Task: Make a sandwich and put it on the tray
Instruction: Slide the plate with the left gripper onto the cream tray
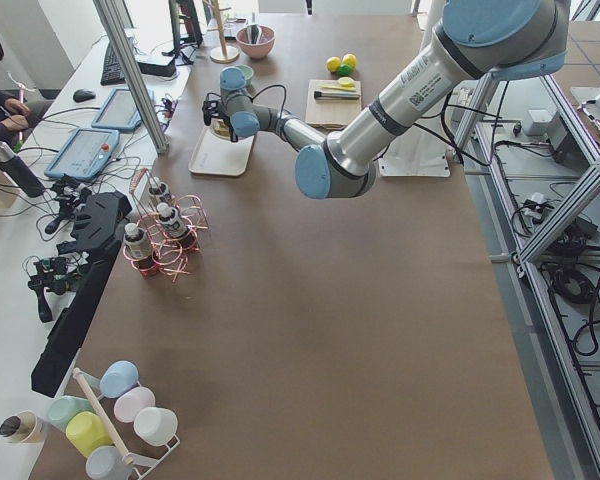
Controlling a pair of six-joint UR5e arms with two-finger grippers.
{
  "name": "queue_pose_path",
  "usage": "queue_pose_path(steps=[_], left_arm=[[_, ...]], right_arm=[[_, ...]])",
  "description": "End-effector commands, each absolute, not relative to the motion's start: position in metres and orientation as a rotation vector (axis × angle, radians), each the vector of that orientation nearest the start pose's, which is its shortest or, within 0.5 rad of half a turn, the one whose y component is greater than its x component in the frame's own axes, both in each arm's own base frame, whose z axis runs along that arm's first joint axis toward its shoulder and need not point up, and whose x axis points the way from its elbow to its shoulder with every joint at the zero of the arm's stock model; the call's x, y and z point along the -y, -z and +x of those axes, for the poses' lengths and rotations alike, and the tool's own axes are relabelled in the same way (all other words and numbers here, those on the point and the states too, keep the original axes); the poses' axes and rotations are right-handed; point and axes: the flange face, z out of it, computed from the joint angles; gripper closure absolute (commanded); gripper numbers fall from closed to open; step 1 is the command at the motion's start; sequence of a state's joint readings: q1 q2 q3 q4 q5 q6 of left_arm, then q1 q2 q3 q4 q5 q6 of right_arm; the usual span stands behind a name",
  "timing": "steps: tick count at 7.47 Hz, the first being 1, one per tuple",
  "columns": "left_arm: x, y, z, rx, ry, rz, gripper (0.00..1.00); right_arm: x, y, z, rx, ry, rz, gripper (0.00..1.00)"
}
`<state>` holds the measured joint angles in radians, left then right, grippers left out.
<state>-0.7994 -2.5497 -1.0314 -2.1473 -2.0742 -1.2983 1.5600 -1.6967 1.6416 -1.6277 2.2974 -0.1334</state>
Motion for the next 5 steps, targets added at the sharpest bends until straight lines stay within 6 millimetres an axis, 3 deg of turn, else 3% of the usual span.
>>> queue_pose_path(steps=[1,2,5], left_arm=[[0.703,-0.237,0.525,-1.036,0.229,0.112,1.0],[0.712,-0.251,0.531,-1.034,0.231,0.118,1.0],[0.699,-0.25,0.551,-1.04,0.208,0.117,1.0]], right_arm=[[0.429,-0.692,0.062,0.732,0.097,-0.065,0.0],[0.43,-0.693,0.062,0.732,0.099,-0.063,0.0],[0.432,-0.69,0.062,0.732,0.102,-0.057,0.0]])
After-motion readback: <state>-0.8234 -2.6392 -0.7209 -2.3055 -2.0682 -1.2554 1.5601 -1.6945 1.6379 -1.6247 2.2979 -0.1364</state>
